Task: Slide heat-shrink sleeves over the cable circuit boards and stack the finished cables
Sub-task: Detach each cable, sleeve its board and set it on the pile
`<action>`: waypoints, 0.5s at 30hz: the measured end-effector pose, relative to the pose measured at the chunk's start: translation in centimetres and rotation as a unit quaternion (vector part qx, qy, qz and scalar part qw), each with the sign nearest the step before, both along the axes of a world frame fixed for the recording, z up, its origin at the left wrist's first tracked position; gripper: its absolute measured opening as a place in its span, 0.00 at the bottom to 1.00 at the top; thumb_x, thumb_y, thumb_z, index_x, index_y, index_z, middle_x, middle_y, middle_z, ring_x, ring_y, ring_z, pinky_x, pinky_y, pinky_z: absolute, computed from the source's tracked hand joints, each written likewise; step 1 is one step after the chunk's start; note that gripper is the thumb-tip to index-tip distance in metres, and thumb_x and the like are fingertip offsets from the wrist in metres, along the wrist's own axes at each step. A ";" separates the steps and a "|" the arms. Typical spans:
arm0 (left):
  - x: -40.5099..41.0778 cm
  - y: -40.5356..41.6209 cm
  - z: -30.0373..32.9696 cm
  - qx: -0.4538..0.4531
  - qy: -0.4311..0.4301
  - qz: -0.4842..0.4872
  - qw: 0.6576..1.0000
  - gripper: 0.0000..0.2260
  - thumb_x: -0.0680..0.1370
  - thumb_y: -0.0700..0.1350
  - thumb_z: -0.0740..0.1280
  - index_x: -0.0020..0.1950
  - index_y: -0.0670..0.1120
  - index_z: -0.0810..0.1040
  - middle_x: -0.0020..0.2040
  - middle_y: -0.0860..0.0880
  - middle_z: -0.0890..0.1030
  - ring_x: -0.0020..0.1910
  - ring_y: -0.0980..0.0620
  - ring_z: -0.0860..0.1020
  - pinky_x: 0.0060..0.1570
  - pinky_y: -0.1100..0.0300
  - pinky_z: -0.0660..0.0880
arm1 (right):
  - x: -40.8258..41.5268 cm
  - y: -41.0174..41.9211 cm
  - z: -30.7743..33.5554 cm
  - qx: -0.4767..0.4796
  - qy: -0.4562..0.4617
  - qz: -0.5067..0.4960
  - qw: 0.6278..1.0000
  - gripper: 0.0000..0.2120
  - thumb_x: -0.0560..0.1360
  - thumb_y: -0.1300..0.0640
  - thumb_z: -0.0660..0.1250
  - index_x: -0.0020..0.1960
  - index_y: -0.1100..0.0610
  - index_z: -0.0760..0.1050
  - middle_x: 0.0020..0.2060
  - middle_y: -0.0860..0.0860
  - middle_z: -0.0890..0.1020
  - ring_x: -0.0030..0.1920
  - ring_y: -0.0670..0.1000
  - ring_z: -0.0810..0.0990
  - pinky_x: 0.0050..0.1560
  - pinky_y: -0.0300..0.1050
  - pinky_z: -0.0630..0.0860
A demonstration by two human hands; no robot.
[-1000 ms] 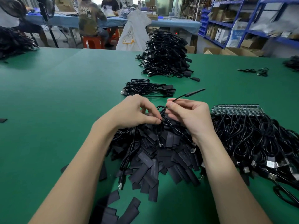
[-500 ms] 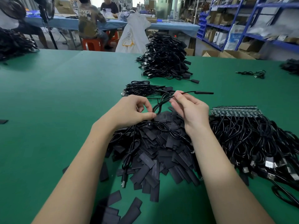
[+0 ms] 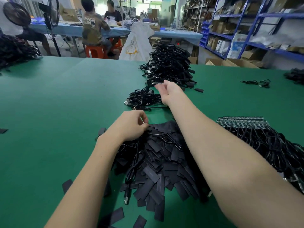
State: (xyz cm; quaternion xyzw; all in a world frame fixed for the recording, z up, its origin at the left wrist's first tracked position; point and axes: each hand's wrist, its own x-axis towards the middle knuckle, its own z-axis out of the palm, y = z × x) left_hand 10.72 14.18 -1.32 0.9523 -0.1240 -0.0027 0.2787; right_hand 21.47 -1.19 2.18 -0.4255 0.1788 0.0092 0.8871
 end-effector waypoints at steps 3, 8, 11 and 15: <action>0.2 0.2 -0.2 -0.005 0.010 0.015 1.000 0.01 0.80 0.45 0.67 0.50 0.52 0.77 0.45 0.54 0.81 0.40 0.57 0.77 0.40 0.62 0.69 | 1.1 0.0 -0.8 -0.127 0.066 0.046 0.989 0.21 0.83 0.65 0.61 0.74 0.69 0.64 0.62 0.64 0.79 0.59 0.58 0.83 0.58 0.44 0.81; 0.7 0.6 -0.4 -0.017 0.017 0.051 0.998 0.06 0.79 0.42 0.63 0.49 0.54 0.76 0.48 0.53 0.83 0.42 0.57 0.78 0.37 0.63 0.71 | -0.2 -1.4 -1.1 -0.264 0.038 0.042 0.963 0.16 0.80 0.67 0.66 0.67 0.67 0.71 0.50 0.61 0.81 0.38 0.51 0.84 0.42 0.41 0.85; 0.6 0.7 -0.5 -0.003 0.033 0.067 0.997 0.07 0.78 0.42 0.63 0.48 0.55 0.76 0.49 0.52 0.83 0.45 0.51 0.80 0.43 0.60 0.73 | -3.4 -2.1 -0.9 -0.369 -0.007 0.078 0.926 0.09 0.78 0.63 0.68 0.57 0.64 0.79 0.44 0.56 0.86 0.33 0.47 0.81 0.30 0.35 0.78; 0.5 0.8 -0.2 0.000 0.040 0.096 0.995 0.08 0.77 0.42 0.64 0.50 0.55 0.77 0.49 0.49 0.83 0.47 0.48 0.81 0.50 0.55 0.78 | -8.2 -1.3 -1.2 -0.585 -0.069 0.200 0.783 0.08 0.75 0.51 0.71 0.43 0.53 0.86 0.39 0.48 0.88 0.32 0.46 0.75 0.31 0.38 0.71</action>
